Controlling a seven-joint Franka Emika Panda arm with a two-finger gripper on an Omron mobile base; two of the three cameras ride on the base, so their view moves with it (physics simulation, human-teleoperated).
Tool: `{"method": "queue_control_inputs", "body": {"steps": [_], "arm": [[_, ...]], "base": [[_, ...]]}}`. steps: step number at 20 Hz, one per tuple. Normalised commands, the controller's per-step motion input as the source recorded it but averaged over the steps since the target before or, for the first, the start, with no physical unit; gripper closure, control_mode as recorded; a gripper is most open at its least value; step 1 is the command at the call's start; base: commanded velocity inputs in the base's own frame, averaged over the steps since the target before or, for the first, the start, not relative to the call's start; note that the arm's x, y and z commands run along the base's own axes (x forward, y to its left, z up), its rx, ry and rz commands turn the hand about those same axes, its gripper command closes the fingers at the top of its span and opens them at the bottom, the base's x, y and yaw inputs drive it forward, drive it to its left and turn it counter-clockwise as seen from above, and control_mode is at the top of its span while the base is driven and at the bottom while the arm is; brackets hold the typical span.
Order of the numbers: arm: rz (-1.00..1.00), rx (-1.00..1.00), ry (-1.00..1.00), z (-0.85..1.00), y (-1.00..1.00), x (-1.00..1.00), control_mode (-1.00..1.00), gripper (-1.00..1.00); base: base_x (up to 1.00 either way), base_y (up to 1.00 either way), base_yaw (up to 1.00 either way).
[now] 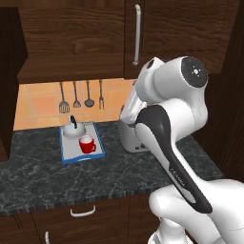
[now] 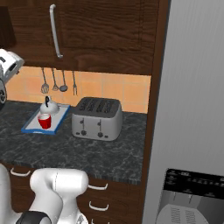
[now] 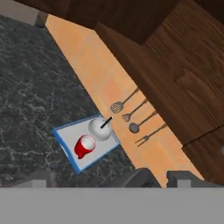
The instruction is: Pick the kettle from the counter and place it on the tray. Then pick the mug from the cabinet and place it on the tray. Then close the cabinet doors.
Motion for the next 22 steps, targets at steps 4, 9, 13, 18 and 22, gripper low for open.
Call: {"method": "queue_control_inputs", "body": {"steps": [4,9,13,18,22], "arm": [[0.21,-0.19,0.00,0.00,0.36,-0.21,-1.00,-1.00],[0.06,-0.26,0.04,0.00,0.39,-0.07,-1.00,-1.00],[0.06,-0.17,-0.02,0.03,0.22,-0.29,-1.00,-1.00],[0.08,-0.12,-0.07,0.08,0.17,-0.36,-1.00,-1.00],[0.07,-0.10,-0.01,0.04,0.28,-0.10,-1.00,-1.00]], "base": [[0.00,0.00,0.00],[0.00,0.00,0.00],[0.00,0.00,0.00],[0.00,0.00,0.00],[0.00,0.00,0.00]]}}
